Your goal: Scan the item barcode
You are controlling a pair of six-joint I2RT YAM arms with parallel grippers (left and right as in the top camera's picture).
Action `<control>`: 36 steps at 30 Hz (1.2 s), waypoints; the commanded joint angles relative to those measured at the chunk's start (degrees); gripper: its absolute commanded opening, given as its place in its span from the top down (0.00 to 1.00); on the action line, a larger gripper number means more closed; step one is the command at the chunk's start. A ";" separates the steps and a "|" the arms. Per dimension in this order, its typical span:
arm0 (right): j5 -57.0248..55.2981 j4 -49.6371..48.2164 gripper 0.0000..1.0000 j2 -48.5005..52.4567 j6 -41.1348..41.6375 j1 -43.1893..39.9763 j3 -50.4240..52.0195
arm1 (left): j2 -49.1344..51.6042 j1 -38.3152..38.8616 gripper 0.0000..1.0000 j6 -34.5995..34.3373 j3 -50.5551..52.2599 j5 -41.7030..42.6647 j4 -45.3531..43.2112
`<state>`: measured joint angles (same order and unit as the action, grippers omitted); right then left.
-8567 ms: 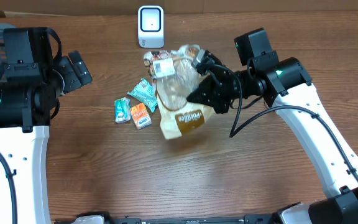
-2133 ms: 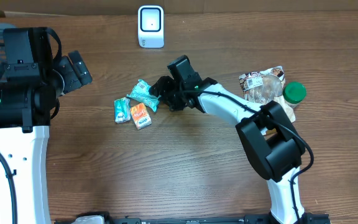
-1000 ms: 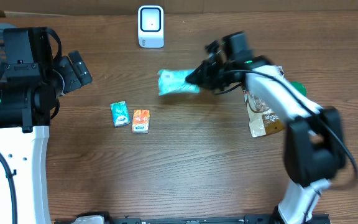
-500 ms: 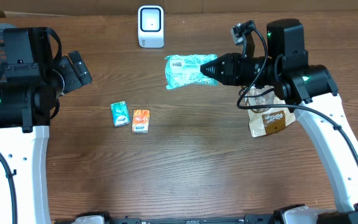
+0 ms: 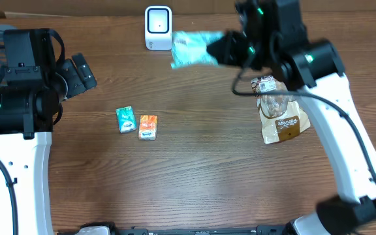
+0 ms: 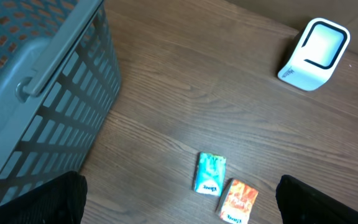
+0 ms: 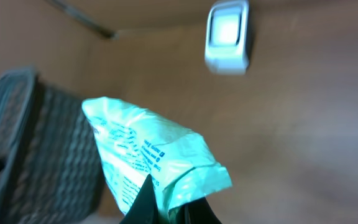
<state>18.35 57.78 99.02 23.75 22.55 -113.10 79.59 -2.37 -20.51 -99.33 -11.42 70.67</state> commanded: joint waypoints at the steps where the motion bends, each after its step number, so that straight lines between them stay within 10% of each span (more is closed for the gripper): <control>1: -21.81 -0.37 0.96 9.25 -5.33 4.02 -12.66 | -0.83 -0.24 0.00 1.25 -0.46 -0.61 -0.17; 9: -50.60 -26.29 0.96 23.89 -34.86 10.40 -14.64 | -0.83 -0.24 0.00 1.25 -0.46 -0.61 -0.17; 20: -49.92 -55.21 0.96 41.66 -81.11 11.91 -14.62 | -0.83 -0.24 0.00 1.25 -0.46 -0.61 -0.17; 36: -46.58 -64.15 0.96 47.10 -89.81 11.91 -14.62 | -0.83 -0.24 0.00 1.25 -0.46 -0.61 -0.17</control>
<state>-28.71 -5.76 146.80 -65.65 34.26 -126.50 79.59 -2.37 -20.53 -99.33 -11.42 70.70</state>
